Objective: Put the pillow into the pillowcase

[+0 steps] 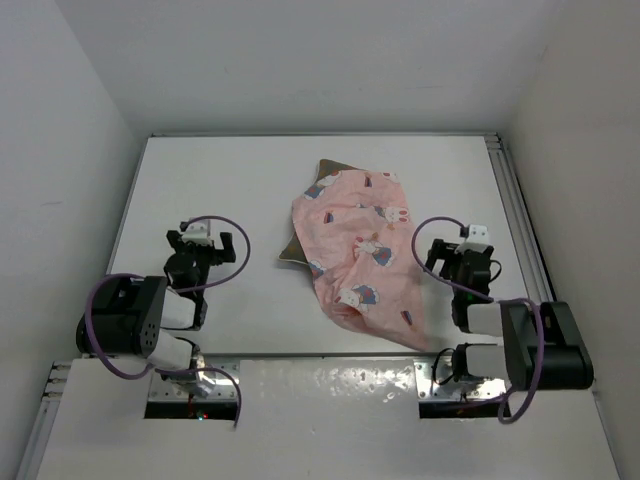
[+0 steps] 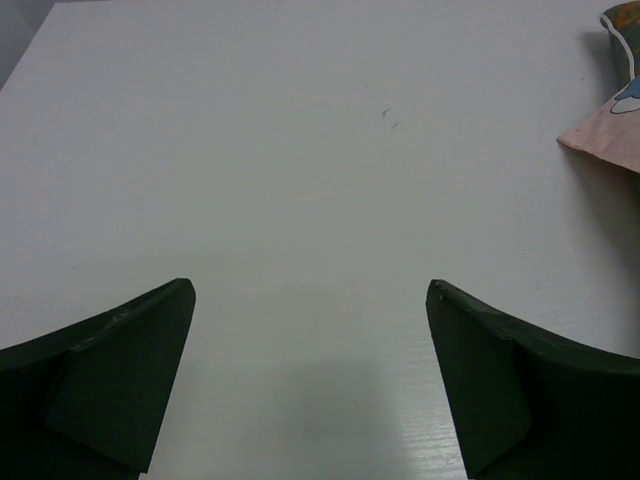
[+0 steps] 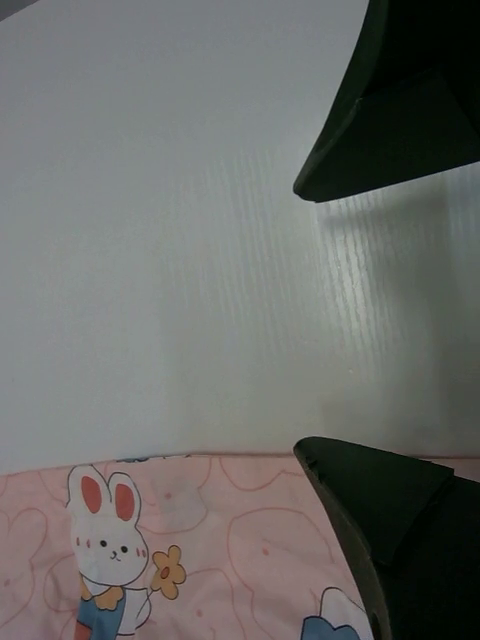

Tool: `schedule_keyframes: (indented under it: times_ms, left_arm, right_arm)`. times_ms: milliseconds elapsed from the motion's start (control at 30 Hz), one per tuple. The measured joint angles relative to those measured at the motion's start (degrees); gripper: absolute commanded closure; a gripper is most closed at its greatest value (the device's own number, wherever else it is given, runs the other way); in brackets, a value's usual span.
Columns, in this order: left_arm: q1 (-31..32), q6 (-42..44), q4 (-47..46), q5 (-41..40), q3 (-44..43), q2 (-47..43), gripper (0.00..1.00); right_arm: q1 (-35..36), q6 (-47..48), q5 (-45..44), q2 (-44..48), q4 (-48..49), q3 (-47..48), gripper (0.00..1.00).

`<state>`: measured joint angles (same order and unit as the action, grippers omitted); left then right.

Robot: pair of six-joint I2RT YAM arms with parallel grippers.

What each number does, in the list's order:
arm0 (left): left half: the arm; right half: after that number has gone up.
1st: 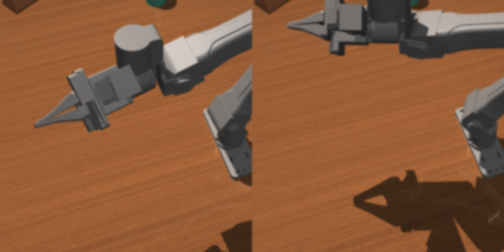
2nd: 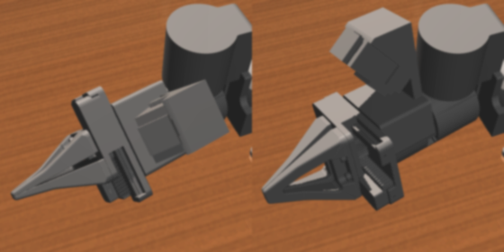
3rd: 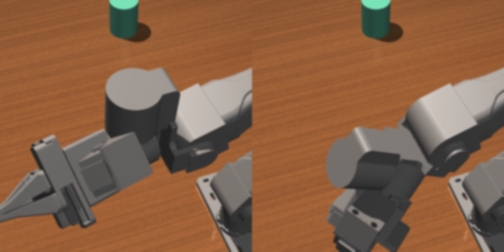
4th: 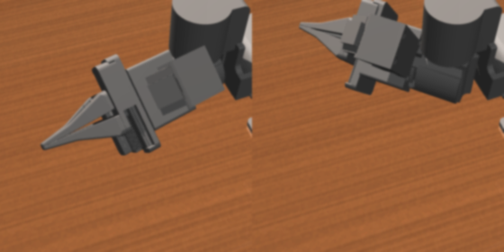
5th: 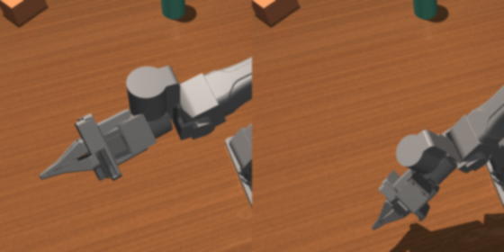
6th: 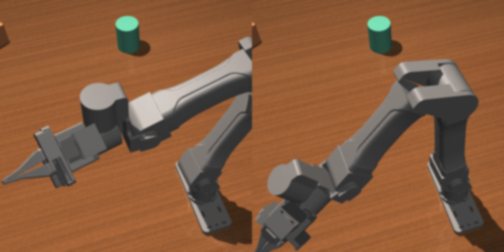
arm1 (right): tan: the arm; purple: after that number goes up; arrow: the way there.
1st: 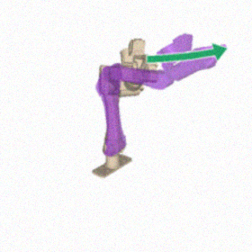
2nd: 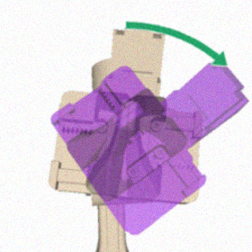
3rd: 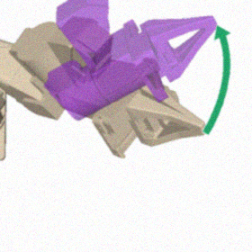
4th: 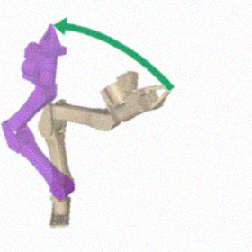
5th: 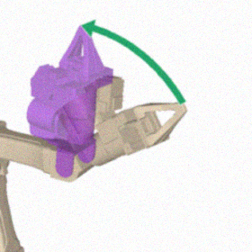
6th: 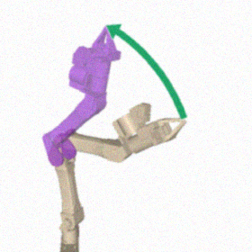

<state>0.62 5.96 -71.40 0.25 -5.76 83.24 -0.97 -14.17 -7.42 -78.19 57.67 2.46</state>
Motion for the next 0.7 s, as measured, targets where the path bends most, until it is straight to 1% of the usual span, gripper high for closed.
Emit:
schedule_keyframes:
  times_ms: [67, 167, 233, 300, 333, 367, 400, 433, 467, 500, 533, 567, 600, 633, 667, 700]
  left_arm:
    - [0.0, 0.0, 0.0, 0.0, 0.0, 0.0, 0.0]
    - [0.0, 0.0, 0.0, 0.0, 0.0, 0.0, 0.0]
    - [-0.3, 0.3, 0.0, 1.2, 0.0, 0.0, 0.0]
    - [-1.2, 1.3, 0.8, 4.3, 0.2, -1.3, 0.0]
    - [-1.5, 2.0, 2.8, 6.2, -0.1, -3.2, 0.0]
    - [-1.7, 3.9, 7.1, 8.2, -1.5, -5.6, 0.0]
    - [-1.6, 7.9, 16.0, 11.3, -5.3, -8.5, 0.0]
    - [-0.9, 11.8, 23.1, 14.1, -10.7, -9.9, 0.0]
    - [0.0, 16.0, 32.7, 16.8, -18.1, -10.1, 0.0]
    - [1.1, 18.8, 40.6, 18.4, -26.3, -9.0, 0.0]
    - [2.3, 19.8, 46.9, 18.6, -34.5, -7.1, 0.0]
    - [3.3, 20.3, 51.2, 18.0, -41.0, -5.4, 0.01]
    - [4.4, 20.5, 54.9, 17.1, -45.9, -4.2, 0.05]
    - [5.6, 20.8, 58.8, 16.2, -49.6, -3.4, 0.07]
    - [6.5, 21.6, 64.5, 15.8, -51.5, -3.2, 0.01]
    - [7.4, 21.9, 65.9, 15.8, -52.3, -3.2, 0.01]
  right_arm:
    - [0.0, 0.6, 0.4, 4.8, -8.4, 1.6, 0.01]
    - [1.4, 5.7, 2.4, 10.6, -22.0, 10.0, 0.01]
    - [5.4, 12.5, 0.9, 12.3, -29.6, 17.9, 0.01]
    - [11.2, 20.6, -5.2, 12.5, -33.9, 25.3, 0.01]
    - [14.8, 24.9, -10.3, 12.1, -34.6, 28.5, 0.01]
    - [17.4, 27.4, -14.0, 11.6, -34.9, 30.7, 0.01]
    - [19.8, 28.9, -18.5, 10.8, -35.5, 32.9, 0.01]
    - [21.5, 28.4, -22.5, 9.9, -37.0, 35.4, 0.02]
    - [22.4, 26.2, -24.8, 8.9, -40.9, 38.5, 0.13]
    - [22.3, 23.8, -24.5, 8.0, -45.7, 41.8, 0.34]
    - [21.5, 21.1, -20.4, 7.1, -51.3, 45.4, 0.74]
    - [20.3, 18.1, -15.3, 6.4, -54.6, 48.2, 0.81]
    - [19.2, 14.0, -10.7, 5.6, -57.1, 50.4, 0.81]
    - [18.4, 10.6, -6.9, 4.7, -58.9, 51.8, 0.71]
    - [17.9, 6.5, -3.3, 2.8, -61.2, 53.3, 0.39]
    - [17.7, 3.6, -0.1, 0.8, -62.9, 54.6, 0.39]
